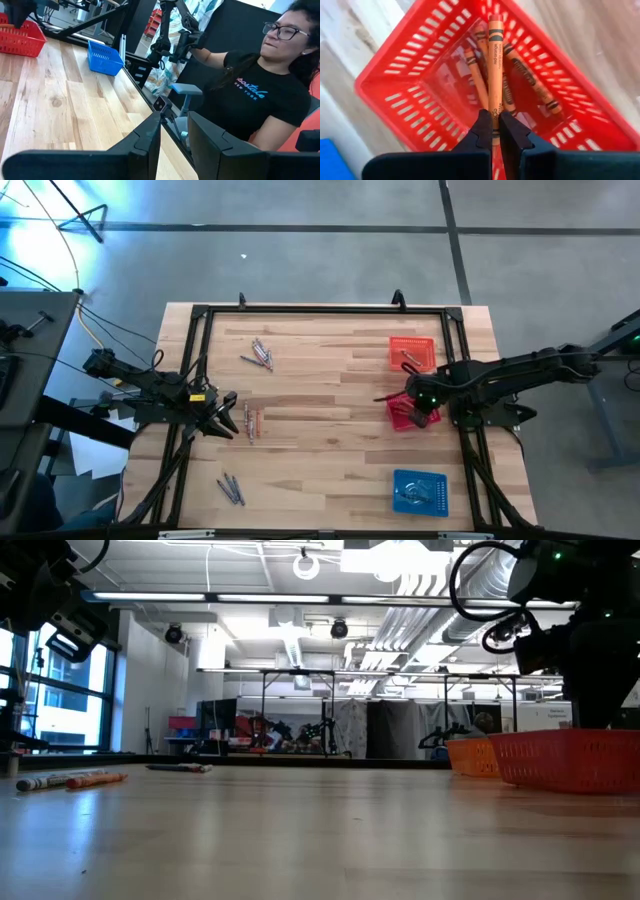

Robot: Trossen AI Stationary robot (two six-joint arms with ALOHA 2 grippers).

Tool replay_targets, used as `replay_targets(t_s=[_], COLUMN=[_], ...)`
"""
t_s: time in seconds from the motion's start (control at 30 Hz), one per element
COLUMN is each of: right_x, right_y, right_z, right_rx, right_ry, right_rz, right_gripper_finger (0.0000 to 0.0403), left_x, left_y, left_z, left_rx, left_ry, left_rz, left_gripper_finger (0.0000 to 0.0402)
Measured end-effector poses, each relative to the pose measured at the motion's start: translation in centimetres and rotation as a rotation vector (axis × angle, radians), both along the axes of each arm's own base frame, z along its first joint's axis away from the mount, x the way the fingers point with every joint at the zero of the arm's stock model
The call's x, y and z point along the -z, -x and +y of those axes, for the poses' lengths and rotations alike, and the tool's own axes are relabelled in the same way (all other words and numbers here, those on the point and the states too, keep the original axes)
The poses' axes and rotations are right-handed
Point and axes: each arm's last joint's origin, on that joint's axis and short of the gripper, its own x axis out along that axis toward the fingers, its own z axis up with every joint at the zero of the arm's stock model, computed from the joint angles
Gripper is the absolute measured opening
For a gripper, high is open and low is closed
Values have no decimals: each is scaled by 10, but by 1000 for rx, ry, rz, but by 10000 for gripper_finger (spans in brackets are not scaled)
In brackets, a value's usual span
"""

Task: Sort crayons
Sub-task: Put the orange crayon into the red bin, then put the blue crayon into the blue bin

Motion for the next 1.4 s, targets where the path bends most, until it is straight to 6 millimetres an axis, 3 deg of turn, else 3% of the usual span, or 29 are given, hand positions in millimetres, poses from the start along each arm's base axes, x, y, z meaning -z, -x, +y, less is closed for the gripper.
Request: replay_targets(t_s=[0.2,0.53,0.63,0.77,0.93,1.07,1.2,1.4], right_x=[0,-8,-24,-60,-110,-138,-143,-111], right_y=[1,1,0,-7,-24,-36,-44,-43], right_z=[4,14,13,10,10,17,28,34], right_rx=[-30,-104,-140,-187,-245,-366,-517,-597], right_ry=[-67,-132,-82,39,238,393,472,495], right_rz=[8,21,27,-36,-280,-493,-626,-724], right_gripper_finger=[10,87,94,94,88,85,84,84], left_x=[0,0,0,0,0,0,0,0], left_y=[0,0,0,0,0,0,0,0], left_z=[0,0,0,0,0,0,0,0], left_rx=[0,-1,0,0,0,0,0,0], left_ry=[0,0,0,0,0,0,0,0], left_rz=[0,0,0,0,0,0,0,0], left_gripper_finger=[86,86,86,86,86,86,86,86])
